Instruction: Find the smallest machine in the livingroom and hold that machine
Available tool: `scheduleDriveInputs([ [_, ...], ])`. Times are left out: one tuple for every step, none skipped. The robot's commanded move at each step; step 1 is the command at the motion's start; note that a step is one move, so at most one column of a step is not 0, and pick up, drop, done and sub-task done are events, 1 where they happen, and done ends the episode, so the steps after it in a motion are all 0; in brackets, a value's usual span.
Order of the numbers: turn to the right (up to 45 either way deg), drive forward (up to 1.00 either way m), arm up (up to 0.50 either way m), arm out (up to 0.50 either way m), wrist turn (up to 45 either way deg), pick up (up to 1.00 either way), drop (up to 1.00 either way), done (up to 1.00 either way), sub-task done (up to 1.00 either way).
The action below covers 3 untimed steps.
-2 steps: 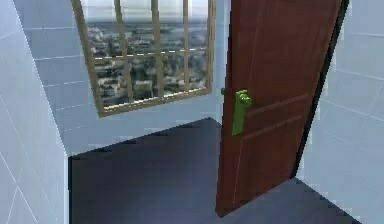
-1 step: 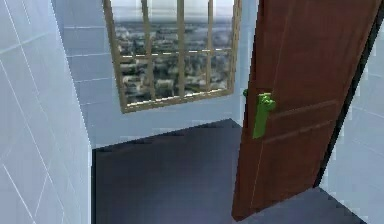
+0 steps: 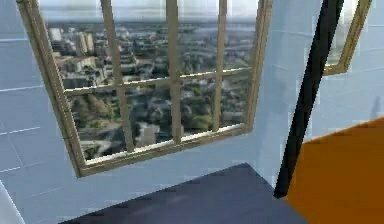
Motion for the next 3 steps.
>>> scheduleDriveInputs([
  [0.0,0.40,0.00,0.00,0.0,0.00,0.00,0.00,0.00],
  [45.0,0.00,0.00,0.00,0.0,0.00,0.00,0.00,0.00],
  [18.0,0.00,0.00,0.00,0.0,0.00,0.00,0.00,0.00],
])
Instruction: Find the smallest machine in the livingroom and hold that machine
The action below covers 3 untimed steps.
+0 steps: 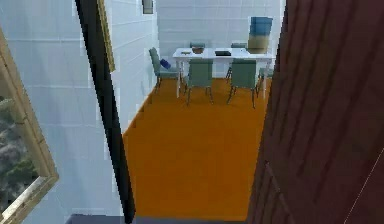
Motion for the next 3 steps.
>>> scheduleDriveInputs([
  [0.0,1.00,0.00,0.00,0.0,0.00,0.00,0.00,0.00],
  [6.0,0.00,0.00,0.00,0.0,0.00,0.00,0.00,0.00],
  [0.0,0.25,0.00,0.00,0.0,0.00,0.00,0.00,0.00],
])
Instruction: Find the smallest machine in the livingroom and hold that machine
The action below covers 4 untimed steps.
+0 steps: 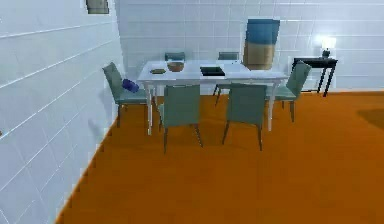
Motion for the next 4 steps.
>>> scheduleDriveInputs([
  [39.0,0.00,0.00,0.00,0.0,0.00,0.00,0.00,0.00],
  [0.0,1.00,0.00,0.00,0.0,0.00,0.00,0.00,0.00],
  [0.0,1.00,0.00,0.00,0.0,0.00,0.00,0.00,0.00],
  [0.0,1.00,0.00,0.00,0.0,0.00,0.00,0.00,0.00],
])
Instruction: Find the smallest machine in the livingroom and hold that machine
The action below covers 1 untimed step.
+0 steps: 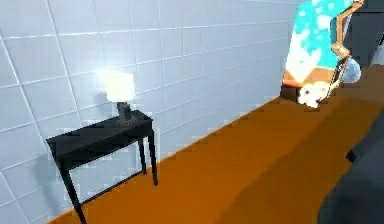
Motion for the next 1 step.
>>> scheduleDriveInputs([
  [0.0,1.00,0.00,0.00,0.0,0.00,0.00,0.00,0.00],
])
